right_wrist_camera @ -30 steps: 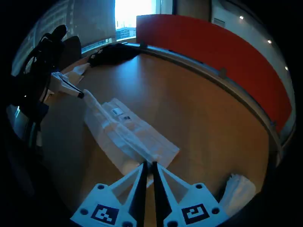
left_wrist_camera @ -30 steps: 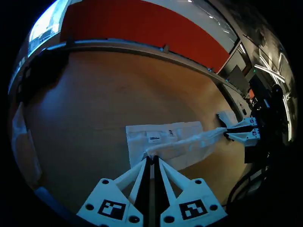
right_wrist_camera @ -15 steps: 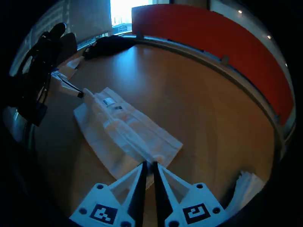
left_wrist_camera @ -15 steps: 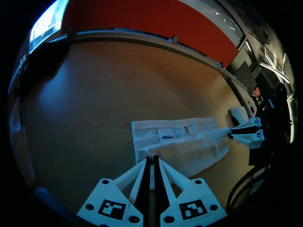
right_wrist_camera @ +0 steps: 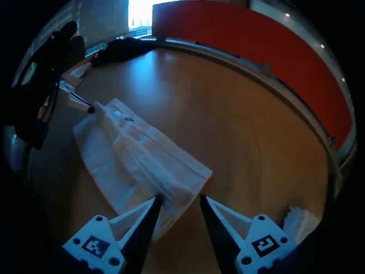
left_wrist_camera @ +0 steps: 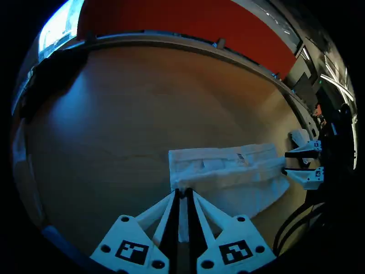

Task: Fold towel

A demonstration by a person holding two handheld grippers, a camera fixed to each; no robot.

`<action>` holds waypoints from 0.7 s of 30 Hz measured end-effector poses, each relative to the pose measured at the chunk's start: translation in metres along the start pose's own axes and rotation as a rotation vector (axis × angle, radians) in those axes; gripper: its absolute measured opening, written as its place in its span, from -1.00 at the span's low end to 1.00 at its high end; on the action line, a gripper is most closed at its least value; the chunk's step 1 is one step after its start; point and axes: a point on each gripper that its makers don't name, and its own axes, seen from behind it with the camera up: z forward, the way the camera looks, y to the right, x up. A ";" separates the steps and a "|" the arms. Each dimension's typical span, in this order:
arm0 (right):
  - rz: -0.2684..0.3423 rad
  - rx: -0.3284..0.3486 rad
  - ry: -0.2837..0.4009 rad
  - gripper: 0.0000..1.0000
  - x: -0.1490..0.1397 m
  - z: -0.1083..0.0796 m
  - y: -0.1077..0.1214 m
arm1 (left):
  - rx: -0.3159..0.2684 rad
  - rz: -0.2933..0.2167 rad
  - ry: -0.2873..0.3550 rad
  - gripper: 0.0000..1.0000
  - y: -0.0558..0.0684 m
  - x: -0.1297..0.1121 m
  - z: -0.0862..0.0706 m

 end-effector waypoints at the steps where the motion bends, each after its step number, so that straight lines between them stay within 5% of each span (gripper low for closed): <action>1: 0.000 -0.003 0.001 0.34 0.001 0.000 0.001 | 0.002 0.000 0.002 -0.65 0.000 0.002 0.000; 8: 0.007 -0.034 0.012 0.50 0.009 0.004 0.014 | 0.021 -0.011 0.009 0.14 -0.007 0.012 0.001; 21: 0.020 -0.082 0.037 0.59 0.029 0.011 0.038 | 0.073 0.003 0.050 0.67 -0.020 0.038 0.001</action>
